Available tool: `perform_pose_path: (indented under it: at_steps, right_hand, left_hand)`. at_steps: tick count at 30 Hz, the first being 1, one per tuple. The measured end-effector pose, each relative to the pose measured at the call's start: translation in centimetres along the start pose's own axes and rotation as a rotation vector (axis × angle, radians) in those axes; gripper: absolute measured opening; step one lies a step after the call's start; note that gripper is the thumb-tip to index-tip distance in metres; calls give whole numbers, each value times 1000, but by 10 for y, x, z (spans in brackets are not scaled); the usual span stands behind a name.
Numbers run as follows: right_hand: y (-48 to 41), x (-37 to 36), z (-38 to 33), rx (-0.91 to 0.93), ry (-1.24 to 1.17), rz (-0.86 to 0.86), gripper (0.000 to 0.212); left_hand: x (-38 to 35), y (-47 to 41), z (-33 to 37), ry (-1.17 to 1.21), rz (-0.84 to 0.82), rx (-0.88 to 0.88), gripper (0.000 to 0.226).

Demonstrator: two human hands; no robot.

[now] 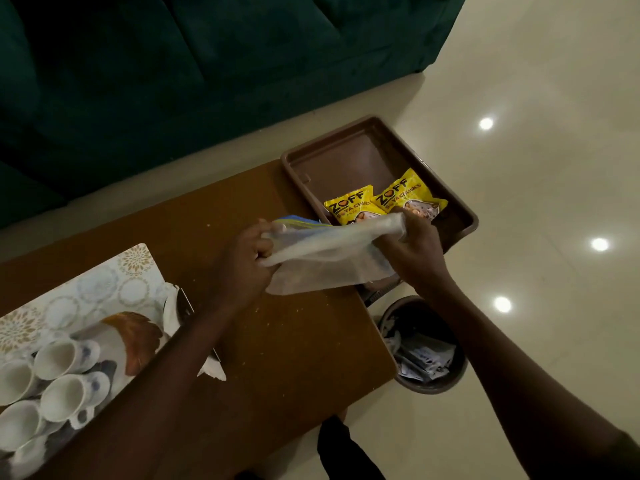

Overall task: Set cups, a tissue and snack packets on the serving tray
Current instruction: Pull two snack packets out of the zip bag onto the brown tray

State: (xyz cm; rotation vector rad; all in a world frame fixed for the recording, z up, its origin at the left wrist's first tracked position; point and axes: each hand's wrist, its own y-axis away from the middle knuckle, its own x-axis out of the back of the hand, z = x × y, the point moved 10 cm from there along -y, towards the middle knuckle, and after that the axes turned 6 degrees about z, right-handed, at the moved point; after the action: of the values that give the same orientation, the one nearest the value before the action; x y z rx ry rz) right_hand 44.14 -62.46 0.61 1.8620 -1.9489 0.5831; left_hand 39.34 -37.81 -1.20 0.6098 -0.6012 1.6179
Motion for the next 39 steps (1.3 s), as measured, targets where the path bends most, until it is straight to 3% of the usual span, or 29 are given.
perform_pose_path:
  at_steps: [6,11,17,22,25,29,31,35,39]
  right_hand:
    - [10,5,7,-31,25,190,20]
    - [39,-10,-26,217,230,207,35]
    - [87,-36,-10,131,239,69,40]
    - [103,-39,7,105,254,-5,63]
    - [102,-41,17,154,358,-150,85]
    - [103,-28,35,222,524,-189,65]
    - [105,-16,53,166,494,-164,58]
    - [103,31,105,-62,241,18,53]
    - [101,95,182,-322,384,224,56]
  left_hand:
    - [-18,5,-8,89,-99,261,41]
    - [-46,26,-14,88,-165,440,26]
    - [-98,68,-9,615,-295,858,5]
    - [-130,81,3,680,-456,865,31]
    - [-149,86,8,857,-495,992,35]
    - [-179,84,15,942,-441,1012,36]
    - [-200,86,27,980,-487,980,32]
    - [-227,84,35,795,-578,957,33]
    - [-229,71,39,738,-700,793,56]
